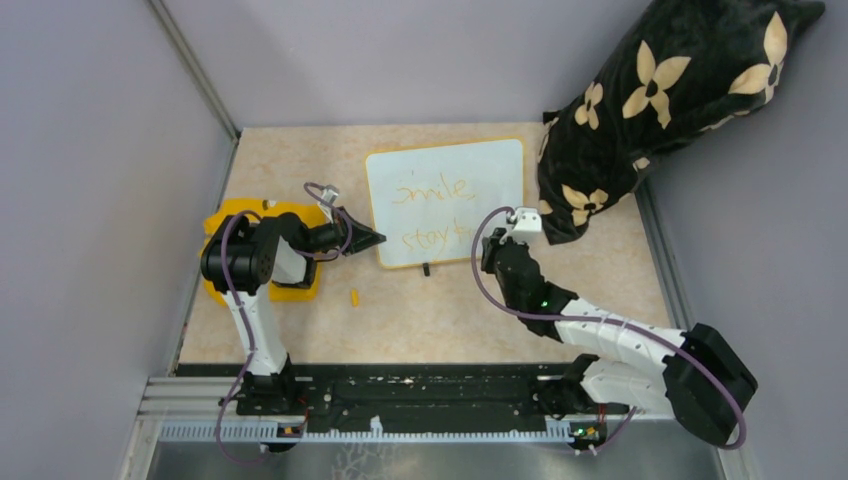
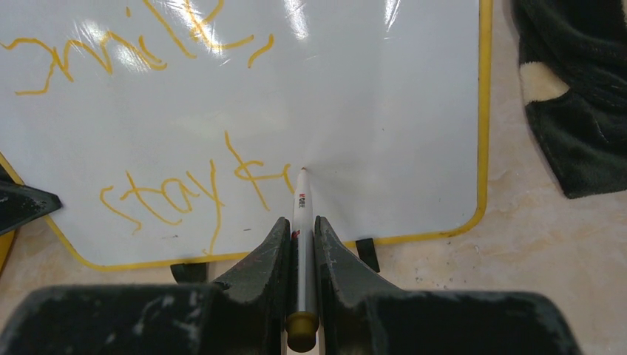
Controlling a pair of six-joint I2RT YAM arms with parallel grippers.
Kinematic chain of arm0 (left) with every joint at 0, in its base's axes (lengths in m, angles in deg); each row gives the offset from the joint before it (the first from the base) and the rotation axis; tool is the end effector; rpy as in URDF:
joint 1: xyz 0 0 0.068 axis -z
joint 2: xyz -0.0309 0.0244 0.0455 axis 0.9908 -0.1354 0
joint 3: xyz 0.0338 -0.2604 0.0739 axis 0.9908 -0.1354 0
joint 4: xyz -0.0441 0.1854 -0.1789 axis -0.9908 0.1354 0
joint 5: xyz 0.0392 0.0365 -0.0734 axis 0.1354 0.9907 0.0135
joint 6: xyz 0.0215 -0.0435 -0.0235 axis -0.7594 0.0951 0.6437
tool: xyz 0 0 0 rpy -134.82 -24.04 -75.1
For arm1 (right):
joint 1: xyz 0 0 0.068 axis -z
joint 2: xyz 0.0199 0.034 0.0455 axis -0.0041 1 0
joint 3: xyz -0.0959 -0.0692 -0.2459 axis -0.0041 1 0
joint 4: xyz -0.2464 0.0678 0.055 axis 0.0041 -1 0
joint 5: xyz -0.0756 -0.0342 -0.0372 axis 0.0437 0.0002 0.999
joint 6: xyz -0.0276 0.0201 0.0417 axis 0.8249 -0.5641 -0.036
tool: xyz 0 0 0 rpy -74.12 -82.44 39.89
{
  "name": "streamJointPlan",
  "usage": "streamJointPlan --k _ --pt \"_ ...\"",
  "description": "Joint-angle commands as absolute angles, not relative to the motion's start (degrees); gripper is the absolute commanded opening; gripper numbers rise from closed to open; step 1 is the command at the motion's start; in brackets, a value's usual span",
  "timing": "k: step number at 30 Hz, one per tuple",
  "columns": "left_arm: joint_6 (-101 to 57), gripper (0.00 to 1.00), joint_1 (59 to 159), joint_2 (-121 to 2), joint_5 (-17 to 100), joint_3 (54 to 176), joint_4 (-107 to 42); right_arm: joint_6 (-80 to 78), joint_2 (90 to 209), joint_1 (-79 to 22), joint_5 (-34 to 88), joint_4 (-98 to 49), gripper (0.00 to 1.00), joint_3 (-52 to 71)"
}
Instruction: Write a sentence on the whiteboard
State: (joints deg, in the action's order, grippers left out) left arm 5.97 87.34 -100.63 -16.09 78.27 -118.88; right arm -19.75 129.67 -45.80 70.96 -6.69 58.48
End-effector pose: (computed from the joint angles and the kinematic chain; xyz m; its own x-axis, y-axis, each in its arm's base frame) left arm 0.3192 -0.0612 0.1271 -0.4946 -0.2132 -0.8426 0.8080 0.2442 -0.5361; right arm 0.1721 0.1481 0.2246 -0.2672 0.2241 -0.9372 -0.0785 0.9643 0.2530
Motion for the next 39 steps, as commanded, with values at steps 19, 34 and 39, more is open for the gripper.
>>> streamJointPlan --k 19,34,39 --pt "4.36 0.00 87.58 -100.89 -14.82 79.17 -119.49 -21.87 129.35 -44.38 70.47 -6.66 0.00 58.21" --pt "4.14 0.00 87.75 -100.82 -14.84 79.18 -119.22 -23.07 129.10 -44.38 69.49 -7.80 0.00 59.17" --pt "4.15 0.00 87.75 -100.82 -14.85 79.13 -119.18 -21.86 129.94 -44.35 69.96 -6.99 0.00 57.22"
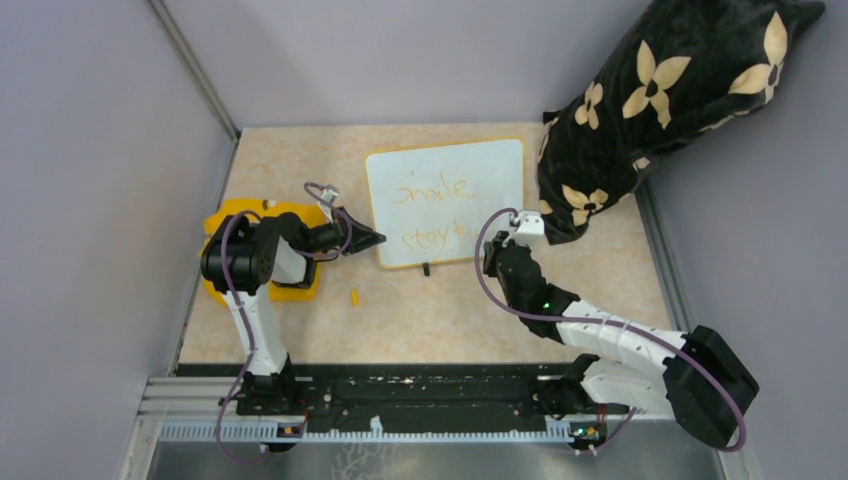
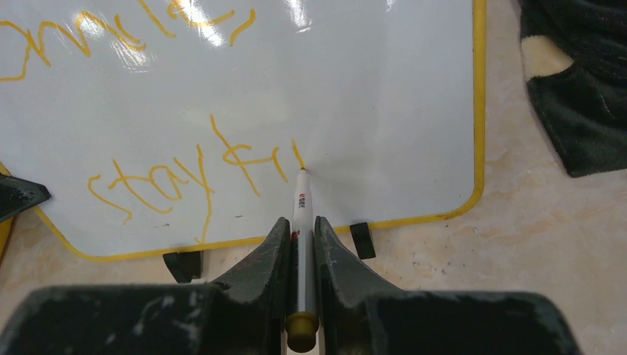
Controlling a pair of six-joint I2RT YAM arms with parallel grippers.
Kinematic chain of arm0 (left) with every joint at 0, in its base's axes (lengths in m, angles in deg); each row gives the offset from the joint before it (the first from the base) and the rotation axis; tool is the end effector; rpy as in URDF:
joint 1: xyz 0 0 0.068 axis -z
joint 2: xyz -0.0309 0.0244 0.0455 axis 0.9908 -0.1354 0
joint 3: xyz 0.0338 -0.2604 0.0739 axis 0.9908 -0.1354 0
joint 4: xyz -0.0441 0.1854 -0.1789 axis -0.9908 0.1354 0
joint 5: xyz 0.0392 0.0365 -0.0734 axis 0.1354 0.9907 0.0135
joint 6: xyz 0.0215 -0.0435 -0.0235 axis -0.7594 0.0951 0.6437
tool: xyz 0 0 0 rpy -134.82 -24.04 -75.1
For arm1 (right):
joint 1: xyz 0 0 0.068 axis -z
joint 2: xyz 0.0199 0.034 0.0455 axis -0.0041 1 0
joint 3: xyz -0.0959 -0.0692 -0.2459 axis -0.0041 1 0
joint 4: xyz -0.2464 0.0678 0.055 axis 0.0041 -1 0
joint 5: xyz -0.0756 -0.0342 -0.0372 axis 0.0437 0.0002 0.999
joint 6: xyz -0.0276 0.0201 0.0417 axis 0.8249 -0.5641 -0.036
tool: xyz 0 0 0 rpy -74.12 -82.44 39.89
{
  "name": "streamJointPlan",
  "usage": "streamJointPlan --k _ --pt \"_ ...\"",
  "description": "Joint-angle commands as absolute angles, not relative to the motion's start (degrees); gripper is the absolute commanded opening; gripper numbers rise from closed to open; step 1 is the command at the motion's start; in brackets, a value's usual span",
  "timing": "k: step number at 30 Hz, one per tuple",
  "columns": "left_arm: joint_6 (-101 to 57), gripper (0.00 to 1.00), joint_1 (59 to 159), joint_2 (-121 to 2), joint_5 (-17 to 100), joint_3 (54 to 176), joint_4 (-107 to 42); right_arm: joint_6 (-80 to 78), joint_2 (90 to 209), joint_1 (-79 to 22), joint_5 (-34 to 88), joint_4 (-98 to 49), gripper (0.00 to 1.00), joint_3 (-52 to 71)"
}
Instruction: Write a sentence on the whiteboard
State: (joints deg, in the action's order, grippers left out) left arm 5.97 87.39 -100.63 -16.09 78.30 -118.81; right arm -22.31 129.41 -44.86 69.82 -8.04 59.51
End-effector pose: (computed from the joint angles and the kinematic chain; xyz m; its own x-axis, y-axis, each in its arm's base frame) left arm 0.3193 -0.0615 0.1271 -0.4954 -0.2127 -0.8422 0.8079 0.2435 -0.5367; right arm 0.1719 0.1434 0.2171 -0.2991 0.2459 -0.9220 -0.0602 0.9594 0.2754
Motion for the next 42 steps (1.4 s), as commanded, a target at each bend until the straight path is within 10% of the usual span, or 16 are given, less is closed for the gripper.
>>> streamJointPlan --k 1,42 --pt "4.18 0.00 87.75 -100.74 -14.85 79.17 -119.16 -21.70 130.22 -44.39 70.06 -7.00 0.00 56.74" --pt "4.18 0.00 87.75 -100.82 -14.85 79.16 -118.96 -20.73 128.93 -40.96 71.81 -7.98 0.00 54.83"
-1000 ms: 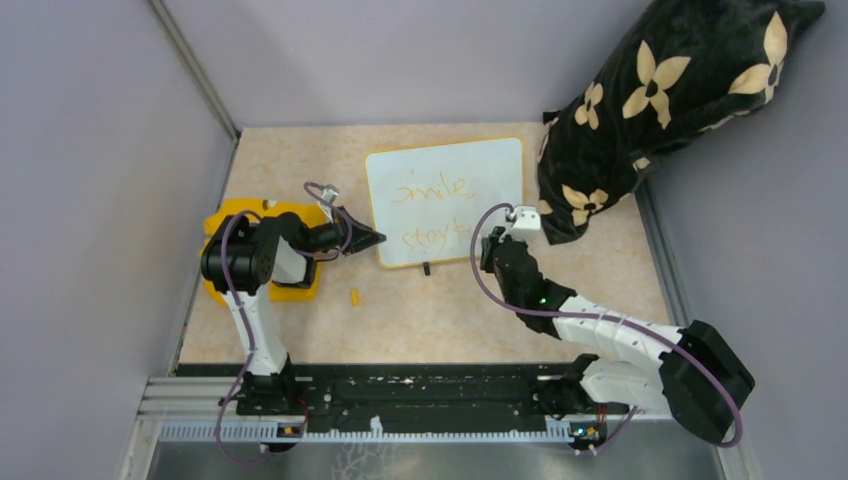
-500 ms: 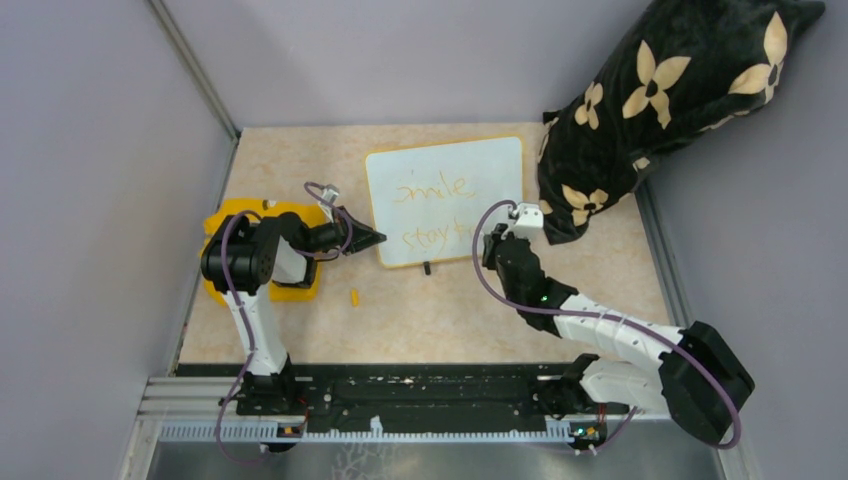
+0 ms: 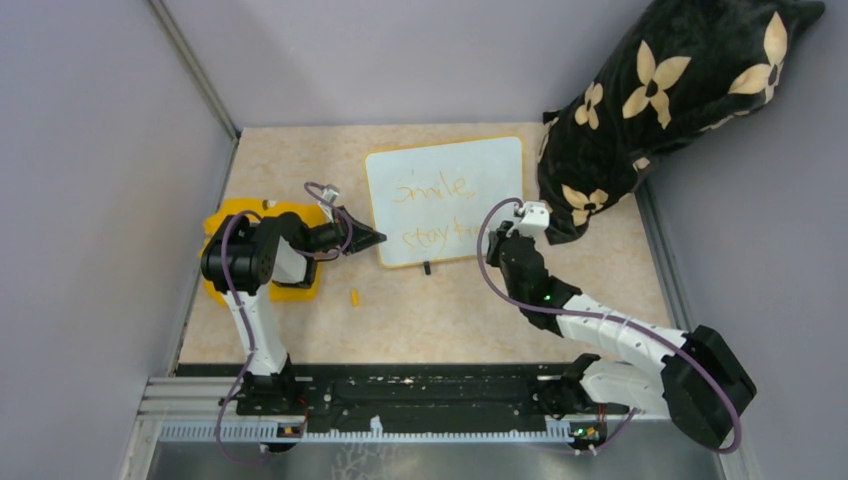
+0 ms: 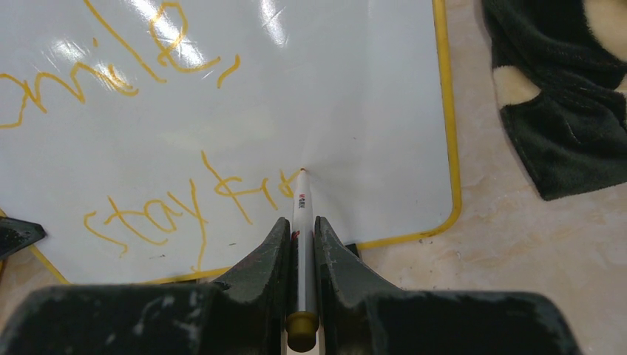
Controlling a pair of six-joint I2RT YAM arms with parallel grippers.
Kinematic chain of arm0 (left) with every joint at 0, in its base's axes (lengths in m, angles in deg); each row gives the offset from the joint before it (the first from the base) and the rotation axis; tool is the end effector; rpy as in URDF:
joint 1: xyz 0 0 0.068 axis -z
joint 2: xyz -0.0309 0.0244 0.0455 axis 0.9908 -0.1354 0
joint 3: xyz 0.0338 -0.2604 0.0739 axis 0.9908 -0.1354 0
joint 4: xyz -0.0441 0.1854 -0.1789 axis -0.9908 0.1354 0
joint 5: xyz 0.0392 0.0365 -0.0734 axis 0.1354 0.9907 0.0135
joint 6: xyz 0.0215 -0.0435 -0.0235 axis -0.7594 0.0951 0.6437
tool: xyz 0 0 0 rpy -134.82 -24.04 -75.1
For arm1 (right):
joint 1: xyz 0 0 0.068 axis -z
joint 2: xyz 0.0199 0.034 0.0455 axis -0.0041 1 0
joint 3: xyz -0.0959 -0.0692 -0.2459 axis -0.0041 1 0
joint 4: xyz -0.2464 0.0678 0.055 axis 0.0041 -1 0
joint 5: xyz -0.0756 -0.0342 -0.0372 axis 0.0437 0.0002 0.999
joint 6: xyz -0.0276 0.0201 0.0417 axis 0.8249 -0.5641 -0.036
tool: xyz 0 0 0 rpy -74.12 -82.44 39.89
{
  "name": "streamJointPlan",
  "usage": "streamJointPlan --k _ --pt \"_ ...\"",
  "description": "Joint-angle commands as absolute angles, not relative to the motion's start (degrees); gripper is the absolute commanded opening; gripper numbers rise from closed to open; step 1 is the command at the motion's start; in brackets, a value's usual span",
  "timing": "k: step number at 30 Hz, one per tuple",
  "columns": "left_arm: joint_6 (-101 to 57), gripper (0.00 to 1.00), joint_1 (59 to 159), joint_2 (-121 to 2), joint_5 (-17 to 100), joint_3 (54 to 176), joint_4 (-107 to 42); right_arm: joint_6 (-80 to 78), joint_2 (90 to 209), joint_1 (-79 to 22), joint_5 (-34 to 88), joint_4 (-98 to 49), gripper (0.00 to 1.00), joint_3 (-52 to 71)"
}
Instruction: Write a sentence on the whiteboard
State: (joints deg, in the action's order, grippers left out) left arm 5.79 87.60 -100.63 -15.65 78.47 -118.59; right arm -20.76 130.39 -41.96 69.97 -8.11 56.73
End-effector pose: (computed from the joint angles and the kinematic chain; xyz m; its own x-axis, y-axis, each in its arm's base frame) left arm 0.3201 -0.0626 0.1273 -0.4928 -0.2146 -0.8432 0.8079 0.2469 -0.5350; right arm 0.1847 0.1397 0.2296 -0.2640 0.2536 -0.9306 -0.0229 0.9629 0.2689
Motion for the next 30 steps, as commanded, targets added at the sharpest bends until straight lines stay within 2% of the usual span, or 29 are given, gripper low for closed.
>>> streamJointPlan --k 1,20,30 --pt "4.14 0.00 87.75 -100.82 -14.89 79.16 -118.96 -20.91 128.85 -40.94 71.69 -8.36 0.00 54.98" --pt "4.10 0.00 87.85 -100.80 -14.85 79.13 -118.85 -23.49 126.29 -40.97 70.02 -11.84 0.00 58.93" --pt "4.03 0.00 87.93 -100.78 -14.86 79.24 -118.78 -20.93 121.55 -40.81 72.77 -12.12 0.00 54.61"
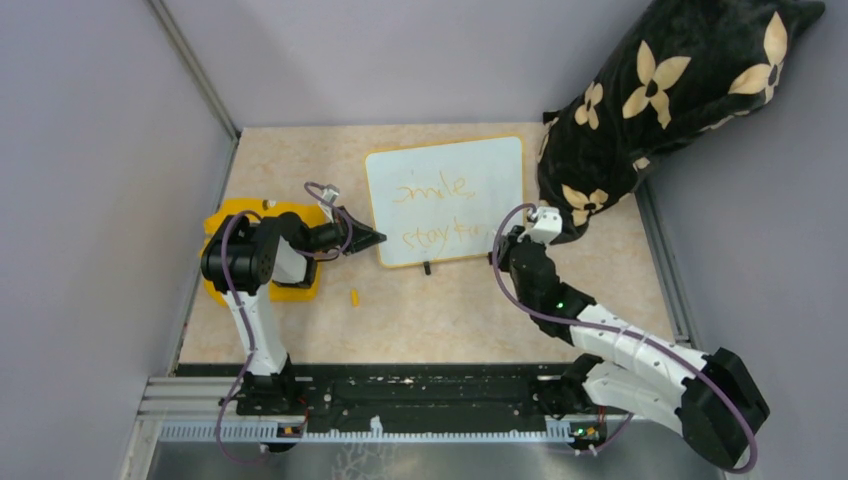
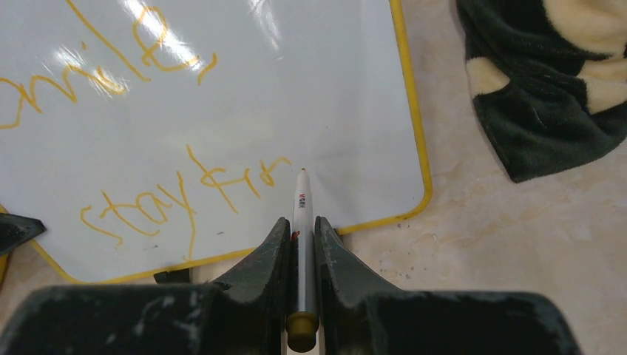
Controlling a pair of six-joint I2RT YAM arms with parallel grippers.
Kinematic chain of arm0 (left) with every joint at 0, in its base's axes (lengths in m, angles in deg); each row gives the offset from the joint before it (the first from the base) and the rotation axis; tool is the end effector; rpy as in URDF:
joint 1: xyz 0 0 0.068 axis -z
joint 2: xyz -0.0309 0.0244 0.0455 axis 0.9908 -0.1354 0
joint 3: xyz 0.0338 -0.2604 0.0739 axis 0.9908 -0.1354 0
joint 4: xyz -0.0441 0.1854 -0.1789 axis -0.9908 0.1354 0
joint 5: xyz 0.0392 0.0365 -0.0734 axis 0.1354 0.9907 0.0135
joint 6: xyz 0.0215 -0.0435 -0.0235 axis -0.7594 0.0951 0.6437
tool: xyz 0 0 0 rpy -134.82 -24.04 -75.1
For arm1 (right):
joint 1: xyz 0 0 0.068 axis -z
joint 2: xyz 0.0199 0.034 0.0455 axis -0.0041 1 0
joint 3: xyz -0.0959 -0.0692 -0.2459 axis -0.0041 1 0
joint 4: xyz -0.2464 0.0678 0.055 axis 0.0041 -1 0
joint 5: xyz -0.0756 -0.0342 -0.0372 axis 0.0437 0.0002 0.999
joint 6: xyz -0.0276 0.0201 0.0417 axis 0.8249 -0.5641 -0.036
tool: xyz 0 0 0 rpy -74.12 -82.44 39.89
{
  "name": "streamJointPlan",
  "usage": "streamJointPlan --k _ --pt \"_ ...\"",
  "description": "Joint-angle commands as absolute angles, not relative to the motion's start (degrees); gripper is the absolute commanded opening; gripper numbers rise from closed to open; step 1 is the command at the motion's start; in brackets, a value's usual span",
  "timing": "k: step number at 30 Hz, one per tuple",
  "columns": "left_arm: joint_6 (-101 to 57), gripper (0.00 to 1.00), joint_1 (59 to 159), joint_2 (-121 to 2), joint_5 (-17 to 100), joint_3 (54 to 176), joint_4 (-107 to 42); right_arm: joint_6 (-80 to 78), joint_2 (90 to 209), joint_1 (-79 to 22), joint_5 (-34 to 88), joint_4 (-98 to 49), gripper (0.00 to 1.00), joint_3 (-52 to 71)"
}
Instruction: Write a sentence on the whiteboard
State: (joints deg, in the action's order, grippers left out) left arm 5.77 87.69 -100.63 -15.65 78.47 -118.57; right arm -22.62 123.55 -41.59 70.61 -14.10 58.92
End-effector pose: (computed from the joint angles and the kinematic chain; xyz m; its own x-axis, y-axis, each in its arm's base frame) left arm 0.3200 -0.0631 0.1273 -0.4932 -0.2138 -0.8433 0.8083 0.2457 -0.5350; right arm 0.1697 0.1238 0.2304 -0.2737 0.2725 -0.9224 0.0064 0.9595 0.2815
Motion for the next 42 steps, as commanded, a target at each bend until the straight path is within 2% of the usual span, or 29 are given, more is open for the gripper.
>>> streamJointPlan --k 1,8,18,42 --pt "4.09 0.00 87.93 -100.76 -14.85 79.26 -118.78 -20.66 121.67 -40.57 73.02 -11.82 0.00 54.11" --pt "3.96 0.00 87.93 -100.71 -14.84 79.15 -118.70 -22.00 123.70 -35.55 69.81 -10.50 0.00 51.42" --pt "4.10 0.00 87.92 -100.76 -14.85 79.26 -118.67 -22.20 126.95 -34.04 68.39 -8.07 0.00 49.67" --pt "4.19 0.00 87.87 -100.82 -14.94 79.44 -118.61 -27.06 127.34 -32.23 66.38 -11.20 0.00 55.19"
